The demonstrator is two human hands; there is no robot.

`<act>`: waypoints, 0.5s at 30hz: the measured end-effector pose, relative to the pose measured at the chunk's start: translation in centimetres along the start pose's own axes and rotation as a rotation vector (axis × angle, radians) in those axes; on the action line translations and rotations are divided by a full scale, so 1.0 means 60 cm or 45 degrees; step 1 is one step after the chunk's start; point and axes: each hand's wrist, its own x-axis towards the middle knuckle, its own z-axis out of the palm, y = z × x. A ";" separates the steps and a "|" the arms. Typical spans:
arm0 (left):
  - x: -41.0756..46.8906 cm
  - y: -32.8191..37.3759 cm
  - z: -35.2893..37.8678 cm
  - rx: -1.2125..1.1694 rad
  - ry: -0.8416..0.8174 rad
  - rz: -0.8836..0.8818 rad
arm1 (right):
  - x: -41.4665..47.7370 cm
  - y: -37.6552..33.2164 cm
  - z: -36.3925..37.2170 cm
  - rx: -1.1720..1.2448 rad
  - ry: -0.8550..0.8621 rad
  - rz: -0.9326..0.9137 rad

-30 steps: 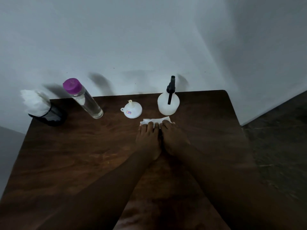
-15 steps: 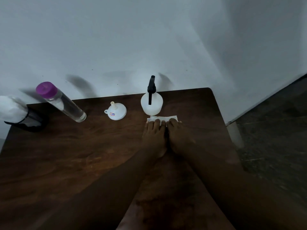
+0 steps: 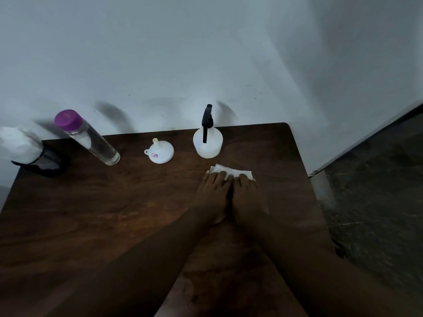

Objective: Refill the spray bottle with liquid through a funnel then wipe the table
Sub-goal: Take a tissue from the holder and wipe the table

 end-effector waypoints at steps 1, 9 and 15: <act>-0.006 -0.004 -0.001 -0.001 -0.010 0.003 | 0.000 -0.006 0.003 -0.008 -0.017 0.008; -0.054 -0.055 -0.003 0.010 -0.047 -0.005 | 0.003 -0.079 0.020 -0.012 -0.063 0.030; -0.106 -0.129 -0.012 -0.010 -0.045 -0.086 | 0.021 -0.164 0.017 -0.009 -0.080 -0.015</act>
